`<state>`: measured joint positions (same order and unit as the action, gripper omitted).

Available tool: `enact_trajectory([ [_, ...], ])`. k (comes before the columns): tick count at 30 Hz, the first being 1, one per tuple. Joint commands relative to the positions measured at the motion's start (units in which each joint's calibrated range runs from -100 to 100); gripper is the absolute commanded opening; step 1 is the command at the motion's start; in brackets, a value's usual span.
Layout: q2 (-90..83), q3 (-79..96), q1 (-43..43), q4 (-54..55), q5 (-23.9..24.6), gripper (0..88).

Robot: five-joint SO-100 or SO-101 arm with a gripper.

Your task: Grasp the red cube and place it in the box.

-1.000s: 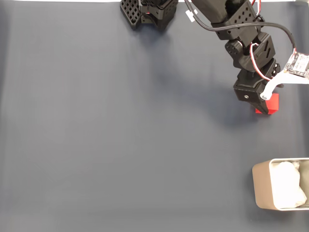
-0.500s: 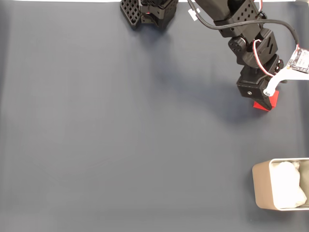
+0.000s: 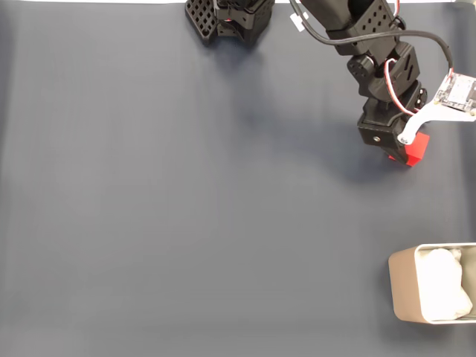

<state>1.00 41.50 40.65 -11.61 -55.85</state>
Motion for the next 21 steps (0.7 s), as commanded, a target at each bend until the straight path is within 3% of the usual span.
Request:
enact_trajectory([
  [1,-4.29,0.2,-0.03,-0.19,-0.54,29.9],
  [10,-6.02,2.11,-0.1,0.22,-0.44,28.4],
  [21,-6.63,2.02,-0.88,-0.19,-0.98,11.7],
])
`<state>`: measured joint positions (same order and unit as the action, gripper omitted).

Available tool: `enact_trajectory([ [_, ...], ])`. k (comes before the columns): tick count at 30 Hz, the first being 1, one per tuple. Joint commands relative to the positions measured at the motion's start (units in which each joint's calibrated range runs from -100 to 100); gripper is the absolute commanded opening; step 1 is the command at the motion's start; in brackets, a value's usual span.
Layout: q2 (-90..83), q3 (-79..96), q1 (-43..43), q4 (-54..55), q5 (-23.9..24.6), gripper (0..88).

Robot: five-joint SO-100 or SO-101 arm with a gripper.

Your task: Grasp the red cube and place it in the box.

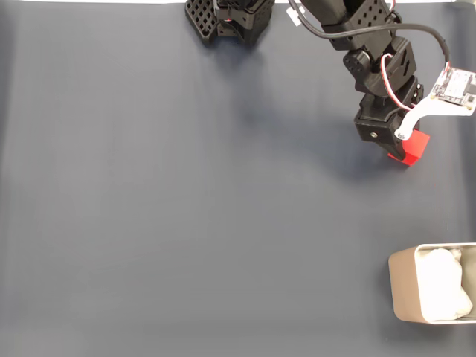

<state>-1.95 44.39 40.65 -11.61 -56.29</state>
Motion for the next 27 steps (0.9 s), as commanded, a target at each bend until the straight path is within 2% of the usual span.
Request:
enact_trajectory([
  [1,-3.77,-0.87,-0.95,-0.19,-0.54,10.8],
  [10,-3.94,-1.33,-1.52,-0.76,-0.98,1.8],
  [23,-6.1,-3.15,-2.94,-2.98,1.03,0.0],
  [27,-8.44,-6.44,-4.5,-6.75,2.49,0.0],
])
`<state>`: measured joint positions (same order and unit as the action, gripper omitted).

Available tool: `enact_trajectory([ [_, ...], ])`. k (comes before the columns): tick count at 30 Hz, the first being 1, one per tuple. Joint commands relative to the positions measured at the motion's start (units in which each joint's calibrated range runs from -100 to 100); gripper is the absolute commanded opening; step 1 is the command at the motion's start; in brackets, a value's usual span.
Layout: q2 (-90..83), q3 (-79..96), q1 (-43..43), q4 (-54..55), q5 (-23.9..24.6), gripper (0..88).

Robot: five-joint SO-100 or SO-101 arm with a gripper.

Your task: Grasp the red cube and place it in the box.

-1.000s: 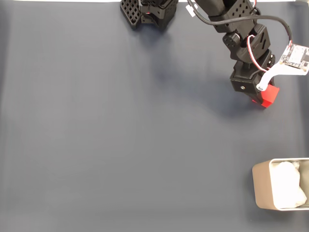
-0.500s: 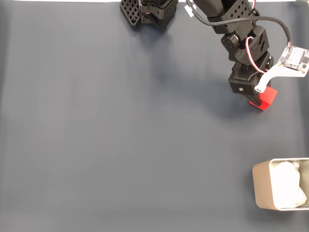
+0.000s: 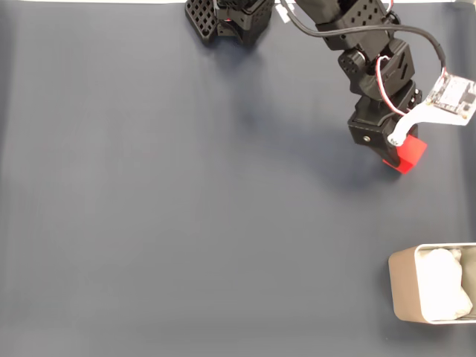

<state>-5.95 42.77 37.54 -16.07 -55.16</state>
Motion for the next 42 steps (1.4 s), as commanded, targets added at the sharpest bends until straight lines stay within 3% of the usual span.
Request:
enact_trajectory([
  [1,-5.06,-5.72,-1.74,-3.11,1.81,0.0],
  [24,-6.7,-28.35,-9.48,-12.62,4.64,0.0],
  [42,14.7,-52.89,-12.25,-13.03,5.86,0.0],
])
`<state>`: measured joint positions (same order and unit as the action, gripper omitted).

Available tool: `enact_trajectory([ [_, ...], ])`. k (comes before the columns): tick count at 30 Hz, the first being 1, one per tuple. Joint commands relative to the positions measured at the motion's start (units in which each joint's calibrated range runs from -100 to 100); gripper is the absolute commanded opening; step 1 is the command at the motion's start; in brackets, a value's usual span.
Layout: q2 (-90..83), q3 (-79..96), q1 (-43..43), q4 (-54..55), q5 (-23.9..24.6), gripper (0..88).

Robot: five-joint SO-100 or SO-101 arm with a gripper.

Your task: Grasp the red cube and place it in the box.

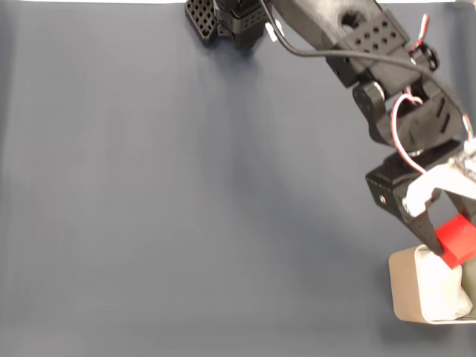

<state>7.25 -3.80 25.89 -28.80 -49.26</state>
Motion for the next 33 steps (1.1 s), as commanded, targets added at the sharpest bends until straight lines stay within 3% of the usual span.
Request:
enact_trajectory([
  [1,2.54,-7.52,-0.68,-0.3,-0.15,0.0],
  [33,17.71,-20.93,-1.1,0.52,-2.15,0.0],
])
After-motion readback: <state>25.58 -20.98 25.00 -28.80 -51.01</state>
